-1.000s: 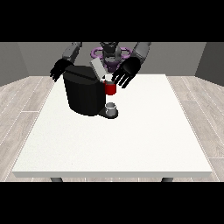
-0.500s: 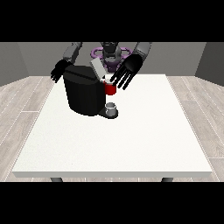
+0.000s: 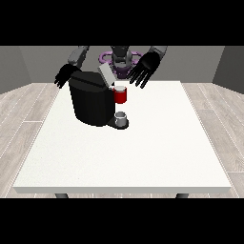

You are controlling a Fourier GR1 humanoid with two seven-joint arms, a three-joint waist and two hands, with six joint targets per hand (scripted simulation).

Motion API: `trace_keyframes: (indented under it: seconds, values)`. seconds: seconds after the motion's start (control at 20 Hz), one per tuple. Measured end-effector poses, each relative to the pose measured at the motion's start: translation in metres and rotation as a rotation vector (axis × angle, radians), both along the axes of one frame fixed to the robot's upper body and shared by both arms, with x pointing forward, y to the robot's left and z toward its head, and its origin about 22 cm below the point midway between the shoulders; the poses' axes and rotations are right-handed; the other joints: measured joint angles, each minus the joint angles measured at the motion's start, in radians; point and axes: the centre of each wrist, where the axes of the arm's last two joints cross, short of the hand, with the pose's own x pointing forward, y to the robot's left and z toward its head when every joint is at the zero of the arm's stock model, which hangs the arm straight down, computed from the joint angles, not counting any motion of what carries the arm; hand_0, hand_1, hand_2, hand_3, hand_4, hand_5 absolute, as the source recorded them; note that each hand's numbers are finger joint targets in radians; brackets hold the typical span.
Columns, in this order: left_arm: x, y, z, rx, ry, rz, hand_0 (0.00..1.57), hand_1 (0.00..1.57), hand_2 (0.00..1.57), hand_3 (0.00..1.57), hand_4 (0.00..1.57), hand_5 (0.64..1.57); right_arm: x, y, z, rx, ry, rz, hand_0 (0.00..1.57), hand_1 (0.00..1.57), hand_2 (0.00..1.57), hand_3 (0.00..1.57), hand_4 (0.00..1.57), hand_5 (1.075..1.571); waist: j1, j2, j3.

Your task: Insert the coffee pod into the coffee machine and close the lid

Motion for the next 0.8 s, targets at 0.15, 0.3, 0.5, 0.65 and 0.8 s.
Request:
trace_keyframes:
  seconds: [0.15,0.3,0.5,0.65,0.8]
  values:
    - [-0.002,-0.009,-0.018,-0.059,0.043,-0.011,0.0,0.0,0.0,0.0,0.0,1.571,-0.004,-0.005,-0.006,0.009,0.035,-0.014,0.0,0.0,0.0,0.0,0.38,1.571,0.022,-0.047,0.0002]
    - [-0.005,-0.006,-0.04,-0.211,0.078,-0.003,0.0,0.0,0.0,0.0,0.08,1.571,-0.014,-0.01,-0.019,0.023,0.065,-0.044,0.0,0.0,0.0,0.0,0.43,1.571,0.056,-0.093,-0.0004]
    - [-0.012,-0.006,-0.077,-0.475,0.143,-0.017,0.0,0.0,0.0,0.0,0.0,1.571,-0.029,-0.021,-0.035,0.028,0.116,-0.085,0.0,0.0,0.0,0.0,0.4,1.571,0.104,-0.17,-0.0012]
    - [-0.026,-0.008,-0.122,-0.624,0.211,-0.006,0.0,0.0,0.0,0.0,0.0,1.571,-0.043,-0.033,-0.045,0.03,0.159,-0.116,0.0,0.0,0.0,0.0,0.45,1.571,0.144,-0.242,-0.001]
    - [-0.042,-0.007,-0.158,-0.723,0.275,0.02,0.0,0.0,0.0,0.0,0.19,1.571,-0.055,-0.039,-0.053,0.018,0.198,-0.127,0.0,0.0,0.0,0.0,0.43,1.571,0.178,-0.318,-0.0009]
